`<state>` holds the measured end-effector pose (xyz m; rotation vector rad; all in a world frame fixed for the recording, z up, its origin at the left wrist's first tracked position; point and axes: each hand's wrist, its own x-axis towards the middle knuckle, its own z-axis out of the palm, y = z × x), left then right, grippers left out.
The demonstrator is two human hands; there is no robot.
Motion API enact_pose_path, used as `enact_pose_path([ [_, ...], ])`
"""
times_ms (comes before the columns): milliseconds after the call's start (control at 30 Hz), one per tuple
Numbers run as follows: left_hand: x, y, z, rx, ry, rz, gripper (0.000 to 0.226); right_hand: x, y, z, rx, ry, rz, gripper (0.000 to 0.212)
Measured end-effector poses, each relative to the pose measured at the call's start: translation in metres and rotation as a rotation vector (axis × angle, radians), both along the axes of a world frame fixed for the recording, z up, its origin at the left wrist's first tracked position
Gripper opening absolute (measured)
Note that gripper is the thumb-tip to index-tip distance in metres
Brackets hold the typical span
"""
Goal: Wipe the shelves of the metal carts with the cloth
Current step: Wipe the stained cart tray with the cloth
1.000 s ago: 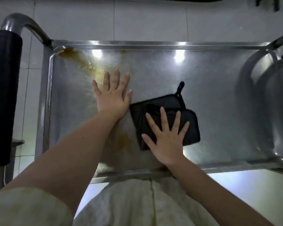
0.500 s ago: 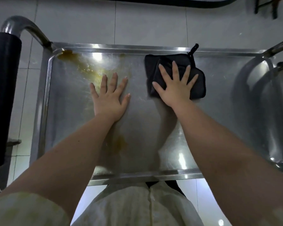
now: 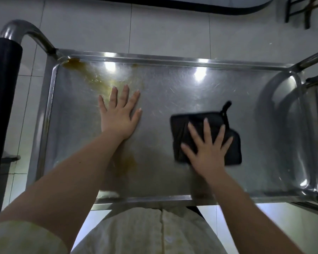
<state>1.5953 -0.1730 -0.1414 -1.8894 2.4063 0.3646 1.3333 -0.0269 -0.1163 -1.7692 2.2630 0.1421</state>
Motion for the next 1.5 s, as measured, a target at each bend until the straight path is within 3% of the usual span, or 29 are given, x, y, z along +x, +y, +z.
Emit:
enact_pose_path([
  [133,0.001,0.0,-0.003,-0.017,-0.004,0.003,0.061,-0.046,-0.139,-0.003,0.051,0.069,-0.119,0.076],
  [233,-0.001,-0.001,-0.003,-0.027,0.004,0.004,0.06,-0.063,-0.168,-0.002,0.079,0.109,-0.079,0.084],
  [367,-0.002,0.001,-0.001,-0.025,0.006,0.017,0.061,-0.058,-0.1,-0.001,0.048,0.041,-0.007,0.078],
  [567,-0.001,0.003,-0.001,-0.024,0.01,0.022,0.061,-0.035,0.091,0.006,0.07,-0.016,0.105,0.075],
  [633,0.0,0.005,-0.003,-0.042,0.016,0.019,0.059,-0.038,0.107,0.006,0.09,-0.046,0.119,0.075],
  [733,0.001,0.004,-0.005,-0.054,0.025,0.006,0.059,-0.055,0.054,0.006,0.03,-0.027,0.055,0.078],
  [933,0.003,0.0,-0.009,-0.071,0.01,0.017,0.059,-0.117,-0.154,-0.004,0.047,-0.002,-0.135,0.084],
  [1033,0.0,-0.001,-0.009,-0.075,0.002,0.025,0.058,-0.123,-0.171,-0.007,0.059,0.025,-0.162,0.084],
  [1167,0.0,-0.001,-0.006,-0.052,0.0,0.035,0.058,-0.112,-0.105,-0.006,0.023,0.037,-0.108,0.079],
  [1367,-0.003,0.001,0.002,-0.013,-0.029,0.034,0.06,-0.068,0.078,0.001,0.033,0.017,-0.058,0.074],
  [1500,-0.002,0.002,0.001,-0.02,-0.036,0.025,0.06,-0.045,0.101,-0.002,0.071,0.053,-0.11,0.074],
])
